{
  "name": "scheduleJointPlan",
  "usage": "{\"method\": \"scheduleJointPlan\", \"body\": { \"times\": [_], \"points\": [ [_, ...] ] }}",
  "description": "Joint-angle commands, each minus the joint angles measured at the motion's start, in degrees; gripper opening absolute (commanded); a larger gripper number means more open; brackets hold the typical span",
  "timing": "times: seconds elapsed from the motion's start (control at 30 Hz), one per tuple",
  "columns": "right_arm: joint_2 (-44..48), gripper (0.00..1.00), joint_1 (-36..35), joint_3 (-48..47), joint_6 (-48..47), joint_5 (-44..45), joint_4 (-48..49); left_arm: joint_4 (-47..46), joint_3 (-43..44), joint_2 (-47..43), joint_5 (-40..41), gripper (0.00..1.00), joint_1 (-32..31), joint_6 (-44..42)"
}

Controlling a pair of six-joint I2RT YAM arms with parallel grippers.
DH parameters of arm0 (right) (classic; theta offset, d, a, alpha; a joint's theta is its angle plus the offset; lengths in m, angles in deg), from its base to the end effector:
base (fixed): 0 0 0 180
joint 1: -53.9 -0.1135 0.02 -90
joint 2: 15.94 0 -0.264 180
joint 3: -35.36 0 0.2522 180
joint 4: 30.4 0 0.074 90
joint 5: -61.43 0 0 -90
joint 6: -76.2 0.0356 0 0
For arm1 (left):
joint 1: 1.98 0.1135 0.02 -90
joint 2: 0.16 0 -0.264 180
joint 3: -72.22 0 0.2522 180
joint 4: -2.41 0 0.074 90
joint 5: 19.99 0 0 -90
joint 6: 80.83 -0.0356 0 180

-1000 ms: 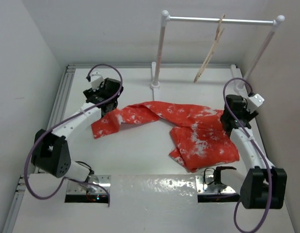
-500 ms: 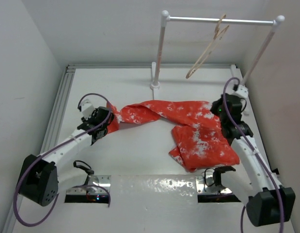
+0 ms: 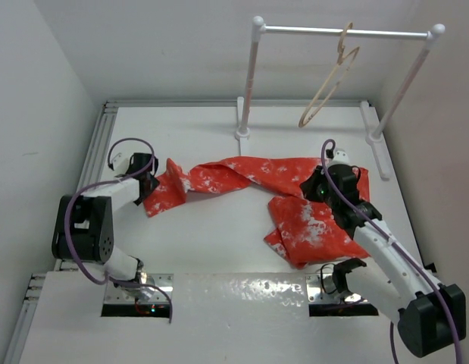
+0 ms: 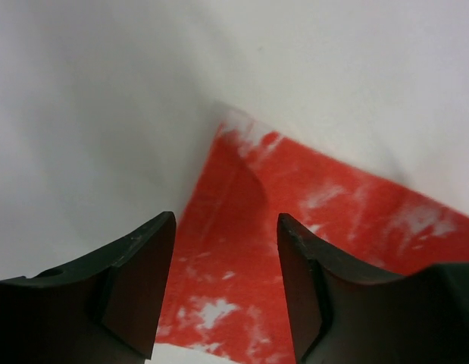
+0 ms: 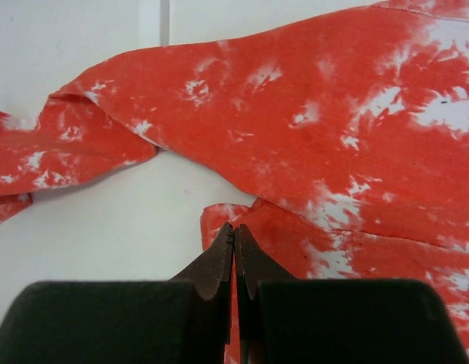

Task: Place the trousers on the hanger
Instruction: Flatten out the trousers at the center of the board.

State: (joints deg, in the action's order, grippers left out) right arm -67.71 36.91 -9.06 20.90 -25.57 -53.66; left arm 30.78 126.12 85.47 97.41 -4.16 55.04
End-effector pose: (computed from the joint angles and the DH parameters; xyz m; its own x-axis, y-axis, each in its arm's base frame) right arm 0.1928 0.0570 0.2328 -0.5420 0.4289 -0.7228 0.0727 0.8807 0.4680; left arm 0.2675 0.0062 0.1525 -0.4629 -0.6201 -0.6334 -0.7579 0.6475 -0.0800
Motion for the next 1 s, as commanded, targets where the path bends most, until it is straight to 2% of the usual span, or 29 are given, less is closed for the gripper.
{"method": "scheduleJointPlan", "body": {
  "times": [0.0, 0.1, 0.17, 0.23, 0.33, 0.53, 0.73, 0.97],
  "points": [
    [1.32, 0.0, -0.5, -0.11, -0.51, -2.13, 2.73, -3.09, 4.76, 2.77, -0.33, 0.53, 0.85, -1.92],
    [2.11, 0.0, -0.59, 0.24, -0.42, -2.48, 2.82, -3.36, 6.08, 6.82, -1.37, 0.47, 1.47, -2.45],
    [2.63, 0.0, -0.67, 0.42, -0.33, -2.39, 3.17, -3.36, 7.14, 10.17, -2.43, 0.37, 1.73, -2.62],
    [2.72, 0.0, -0.76, 0.42, -0.24, -2.3, 3.08, -3.01, 7.58, 11.84, -2.7, 0.33, 1.82, -1.75],
    [2.38, 0.0, -0.76, 0.42, -0.33, -1.78, 2.99, -2.31, 7.23, 11.15, -2.7, 0.35, 1.82, -0.96],
    [1.58, 0.0, -0.67, 0.77, -0.24, -1.77, 3.52, -2.22, 6.8, 4.74, -1.56, 0.51, 1.82, -2.8],
    [2.02, 0.0, -0.67, 1.04, -0.16, -1.86, 3.78, 1.64, 7.15, 0.42, 3.44, 0.49, 1.82, -3.24],
    [1.76, 0.0, -0.76, 1.12, 0.02, -2.13, 3.96, 3.49, 5.3, 3.66, 4.68, 0.49, 2.26, -2.01]
  ]
}}
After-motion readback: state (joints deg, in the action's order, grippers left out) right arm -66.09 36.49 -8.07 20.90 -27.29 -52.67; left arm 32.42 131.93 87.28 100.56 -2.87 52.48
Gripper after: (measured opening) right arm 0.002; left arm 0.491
